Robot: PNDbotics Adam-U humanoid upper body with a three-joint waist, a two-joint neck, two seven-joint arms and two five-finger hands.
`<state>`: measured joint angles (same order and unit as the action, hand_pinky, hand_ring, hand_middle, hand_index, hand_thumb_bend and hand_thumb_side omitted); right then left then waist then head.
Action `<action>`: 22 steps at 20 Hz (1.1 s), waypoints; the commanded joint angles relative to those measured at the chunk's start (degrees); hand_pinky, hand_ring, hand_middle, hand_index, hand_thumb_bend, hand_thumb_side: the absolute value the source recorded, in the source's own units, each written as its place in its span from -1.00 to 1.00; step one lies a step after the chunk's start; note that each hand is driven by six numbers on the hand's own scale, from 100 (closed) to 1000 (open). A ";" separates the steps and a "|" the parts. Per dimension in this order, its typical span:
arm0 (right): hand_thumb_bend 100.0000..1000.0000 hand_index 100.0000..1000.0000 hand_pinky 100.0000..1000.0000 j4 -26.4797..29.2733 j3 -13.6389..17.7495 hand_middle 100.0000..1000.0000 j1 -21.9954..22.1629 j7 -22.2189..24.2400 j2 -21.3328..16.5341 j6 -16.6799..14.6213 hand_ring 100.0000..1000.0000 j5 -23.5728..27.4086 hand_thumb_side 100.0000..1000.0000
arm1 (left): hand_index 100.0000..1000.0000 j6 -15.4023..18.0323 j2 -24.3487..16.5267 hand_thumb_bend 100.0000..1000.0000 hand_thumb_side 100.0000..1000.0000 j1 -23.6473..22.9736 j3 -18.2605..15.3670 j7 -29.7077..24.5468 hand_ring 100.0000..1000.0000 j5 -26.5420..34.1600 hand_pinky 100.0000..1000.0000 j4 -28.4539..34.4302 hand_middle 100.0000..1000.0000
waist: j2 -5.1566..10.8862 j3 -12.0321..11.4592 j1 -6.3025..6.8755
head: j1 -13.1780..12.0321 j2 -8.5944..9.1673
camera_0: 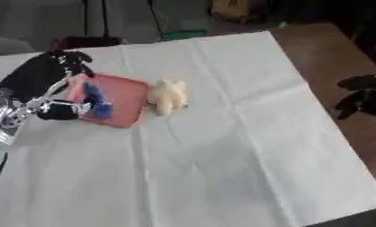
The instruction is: Pick up objects on the table and place them in the box.
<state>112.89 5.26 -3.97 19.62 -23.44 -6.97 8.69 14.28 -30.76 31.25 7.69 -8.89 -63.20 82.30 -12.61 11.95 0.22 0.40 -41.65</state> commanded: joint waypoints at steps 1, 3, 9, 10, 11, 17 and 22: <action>-1.00 0.43 -0.06 0.55 0.46 0.44 -0.15 -0.05 -1.22 0.02 0.14 0.15 0.90 | 0.65 -0.37 -1.12 -0.50 -0.03 1.67 -1.01 2.14 0.54 -0.29 0.72 -1.92 0.60 | 0.96 0.03 -0.21 | 0.18 -0.28; -1.00 0.43 -0.06 0.52 0.45 0.44 -0.12 -0.05 -1.18 0.00 0.14 0.15 0.90 | 0.69 -1.01 -0.47 -0.56 0.01 2.63 -1.09 4.79 0.52 0.33 0.68 -4.11 0.60 | 0.96 0.10 -0.32 | 0.17 -0.36; -1.00 0.43 -0.06 0.43 0.40 0.44 -0.09 -0.03 -1.09 -0.02 0.14 0.17 0.90 | 0.73 -2.07 0.97 -0.62 0.04 4.36 -0.97 12.41 0.49 3.12 0.62 -8.81 0.59 | 0.99 0.26 -0.49 | 0.14 -0.44; -1.00 0.43 -0.06 0.42 0.41 0.44 -0.08 -0.03 -1.09 -0.03 0.14 0.17 0.90 | 0.74 -2.08 0.99 -0.60 0.10 4.34 -0.93 13.10 0.48 3.55 0.60 -8.95 0.59 | 0.99 0.26 -0.48 | 0.13 -0.44; -1.00 0.43 -0.06 0.40 0.41 0.44 -0.10 -0.03 -1.09 -0.02 0.14 0.17 0.90 | 0.74 -2.04 1.05 -0.60 0.11 4.19 -1.00 13.74 0.48 4.17 0.60 -8.74 0.59 | 1.00 0.23 -0.45 | 0.17 -0.43; -1.00 0.43 -0.06 0.35 0.46 0.44 -0.13 -0.04 -1.11 -0.01 0.14 0.17 0.90 | 0.75 -2.20 0.73 -0.57 0.30 2.79 -1.79 14.98 0.47 7.80 0.56 -6.29 0.60 | 1.02 0.00 -0.46 | 0.39 -0.36; -1.00 0.43 -0.06 0.40 0.56 0.44 -0.14 -0.15 -1.14 -0.05 0.14 0.16 0.90 | 0.73 -3.90 0.55 -0.64 0.35 -0.42 -3.93 14.94 0.46 14.82 0.52 0.01 0.60 | 0.93 -0.36 -0.52 | 0.59 -0.25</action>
<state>112.85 5.27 -3.95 19.61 -23.44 -6.98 8.69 10.89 -28.89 30.33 4.90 5.96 -50.24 79.78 -12.61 11.62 -0.17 0.74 -41.85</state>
